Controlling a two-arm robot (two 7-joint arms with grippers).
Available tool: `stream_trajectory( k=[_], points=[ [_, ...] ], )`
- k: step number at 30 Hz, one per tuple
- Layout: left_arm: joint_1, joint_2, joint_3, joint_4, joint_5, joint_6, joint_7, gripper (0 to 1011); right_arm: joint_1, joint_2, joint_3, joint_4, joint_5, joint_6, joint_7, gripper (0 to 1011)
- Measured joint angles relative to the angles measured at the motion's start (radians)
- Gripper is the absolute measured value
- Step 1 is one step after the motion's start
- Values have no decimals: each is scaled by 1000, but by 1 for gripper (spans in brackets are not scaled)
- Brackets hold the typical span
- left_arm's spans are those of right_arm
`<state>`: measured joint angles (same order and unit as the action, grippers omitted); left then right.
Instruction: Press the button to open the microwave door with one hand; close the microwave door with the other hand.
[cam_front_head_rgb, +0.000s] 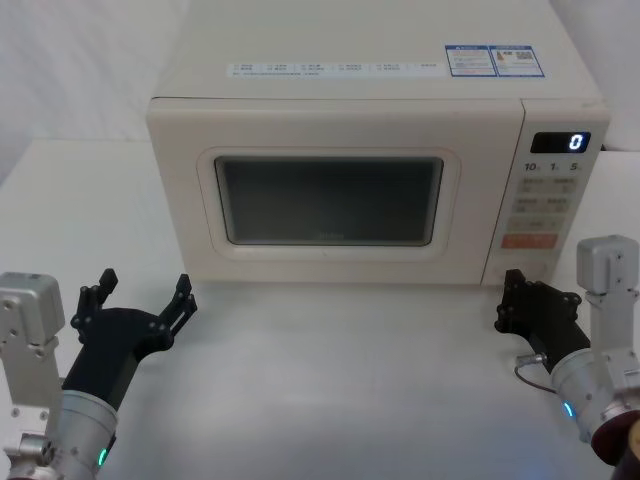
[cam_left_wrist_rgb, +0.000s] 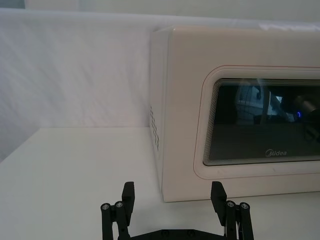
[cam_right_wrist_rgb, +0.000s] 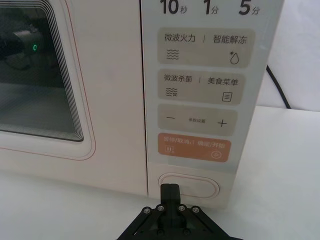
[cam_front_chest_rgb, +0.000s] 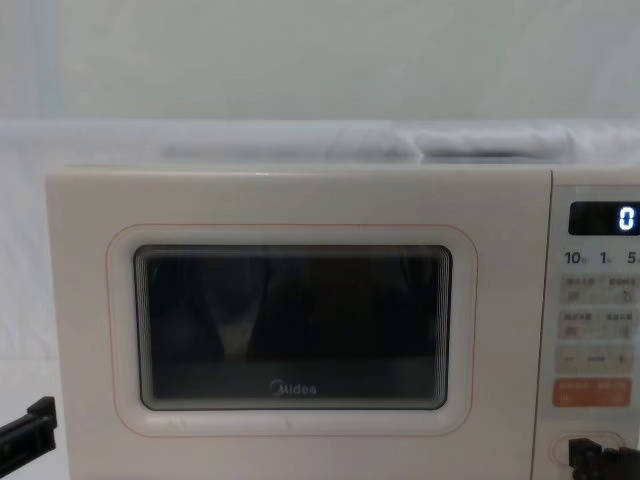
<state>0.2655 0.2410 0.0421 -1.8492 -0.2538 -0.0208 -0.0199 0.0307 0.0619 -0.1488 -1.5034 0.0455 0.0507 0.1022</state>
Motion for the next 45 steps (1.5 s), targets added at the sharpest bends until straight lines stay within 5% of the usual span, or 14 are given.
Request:
stream_trajectory(
  k=[45],
  points=[
    [0,0,0,0,0,0,0,1001,69,19,8,90,9,-19,17,0]
  ],
)
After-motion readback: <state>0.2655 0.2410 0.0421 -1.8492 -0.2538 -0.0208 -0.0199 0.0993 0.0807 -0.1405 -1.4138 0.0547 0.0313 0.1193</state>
